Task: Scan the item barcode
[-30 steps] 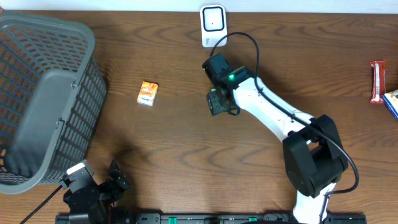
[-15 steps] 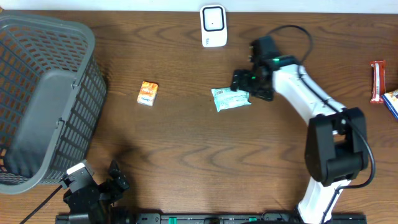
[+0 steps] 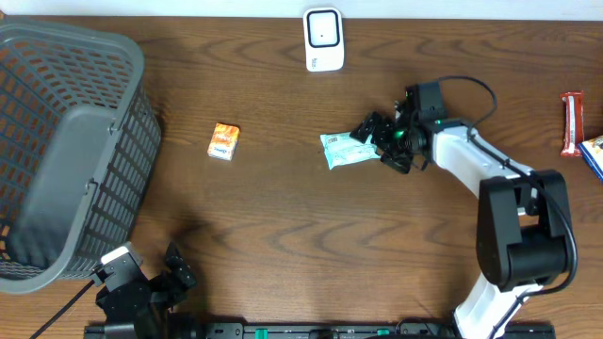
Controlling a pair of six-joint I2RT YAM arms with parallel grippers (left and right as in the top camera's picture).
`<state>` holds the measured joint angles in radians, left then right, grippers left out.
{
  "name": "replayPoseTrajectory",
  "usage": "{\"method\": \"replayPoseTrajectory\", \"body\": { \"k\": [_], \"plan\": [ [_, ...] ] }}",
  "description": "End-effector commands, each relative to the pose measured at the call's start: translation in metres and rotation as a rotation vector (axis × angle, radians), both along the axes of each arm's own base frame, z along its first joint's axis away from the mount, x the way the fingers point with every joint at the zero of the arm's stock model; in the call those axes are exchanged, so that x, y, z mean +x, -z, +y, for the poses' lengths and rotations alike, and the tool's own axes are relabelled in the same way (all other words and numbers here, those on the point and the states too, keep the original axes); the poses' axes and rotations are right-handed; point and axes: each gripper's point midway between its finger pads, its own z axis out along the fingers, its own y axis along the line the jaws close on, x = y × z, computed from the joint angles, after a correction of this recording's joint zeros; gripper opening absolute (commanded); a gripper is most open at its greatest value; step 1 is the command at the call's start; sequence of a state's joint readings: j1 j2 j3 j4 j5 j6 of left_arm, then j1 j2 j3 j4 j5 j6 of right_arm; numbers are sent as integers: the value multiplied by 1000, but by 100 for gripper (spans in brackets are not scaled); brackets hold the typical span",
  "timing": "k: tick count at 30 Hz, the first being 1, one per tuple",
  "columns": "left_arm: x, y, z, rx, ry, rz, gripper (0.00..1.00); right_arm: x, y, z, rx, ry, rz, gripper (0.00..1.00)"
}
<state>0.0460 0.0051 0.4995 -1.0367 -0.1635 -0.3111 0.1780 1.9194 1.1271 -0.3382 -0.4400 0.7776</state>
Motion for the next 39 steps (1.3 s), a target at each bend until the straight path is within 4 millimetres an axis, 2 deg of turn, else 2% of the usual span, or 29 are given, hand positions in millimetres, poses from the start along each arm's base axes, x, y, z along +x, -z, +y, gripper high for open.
{"method": "replayPoseTrajectory", "body": {
  "k": [1, 4, 7, 11, 13, 15, 16, 18, 21, 23, 26, 28, 30, 33, 35, 36, 39],
  "plan": [
    [0, -1, 1, 3, -9, -3, 98, -42, 62, -24, -85, 222, 215, 95],
    [0, -1, 1, 3, -9, -3, 98, -59, 82, -36, -132, 291, 235, 88],
    [0, -1, 1, 3, -9, -3, 98, -64, 97, -38, -135, 273, 182, 79],
    [0, -1, 1, 3, -9, -3, 98, -71, 113, -34, -147, 210, 175, 82],
    [0, -1, 1, 3, -9, -3, 98, -75, 120, -24, -119, 153, 180, 83],
    [0, -1, 1, 3, -9, -3, 98, -74, 121, -19, -98, 117, 170, 70],
    [0, -1, 1, 3, -9, -3, 98, -74, 122, -18, -97, 112, 169, 56],
    [0, -1, 1, 3, -9, -3, 98, -73, 121, -17, -97, 92, 159, 38],
    [0, -1, 1, 3, -9, -3, 98, -69, 118, -15, -107, 11, 111, 2],
    [0, -1, 1, 3, -9, -3, 98, -59, 113, -9, -107, -84, 21, 1],
    [0, -1, 1, 3, -9, -3, 98, -45, 94, 4, -54, -192, -86, 1],
    [0, -1, 1, 3, -9, -3, 98, -39, 78, 0, -40, -182, -103, 1],
    [0, -1, 1, 3, -9, -3, 98, -33, 53, -7, -28, -192, -151, 1],
    [0, -1, 1, 3, -9, -3, 98, -26, 2, -13, -21, -249, -284, 1],
    [0, -1, 1, 3, -9, -3, 98, -25, -42, -18, -57, -292, -406, 1],
    [0, -1, 1, 3, -9, -3, 98, -25, -67, -23, -103, -309, -478, 1],
    [0, -1, 1, 3, -9, -3, 98, -28, -116, -34, -258, -316, -623, 1]
  ]
}}
